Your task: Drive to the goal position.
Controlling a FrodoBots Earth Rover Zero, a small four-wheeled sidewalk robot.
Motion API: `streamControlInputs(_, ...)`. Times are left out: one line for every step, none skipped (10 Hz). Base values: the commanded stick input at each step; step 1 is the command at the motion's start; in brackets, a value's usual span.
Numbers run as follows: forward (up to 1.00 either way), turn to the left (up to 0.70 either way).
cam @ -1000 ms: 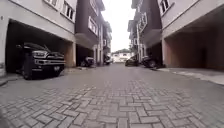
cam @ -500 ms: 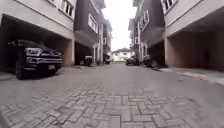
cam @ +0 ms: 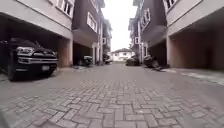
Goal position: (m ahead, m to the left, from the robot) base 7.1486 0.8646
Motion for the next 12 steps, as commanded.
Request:
streamControlInputs(0.70,0.00)
streamControlInputs(0.70,0.00)
streamControlInputs(0.70,0.00)
streamControlInputs(0.70,0.00)
streamControlInputs(0.70,0.00)
streamControlInputs(0.70,0.00)
streamControlInputs(0.70,0.00)
streamControlInputs(0.70,0.00)
streamControlInputs(0.70,0.00)
streamControlInputs(0.70,0.00)
streamControlInputs(0.70,0.00)
streamControlInputs(0.70,0.00)
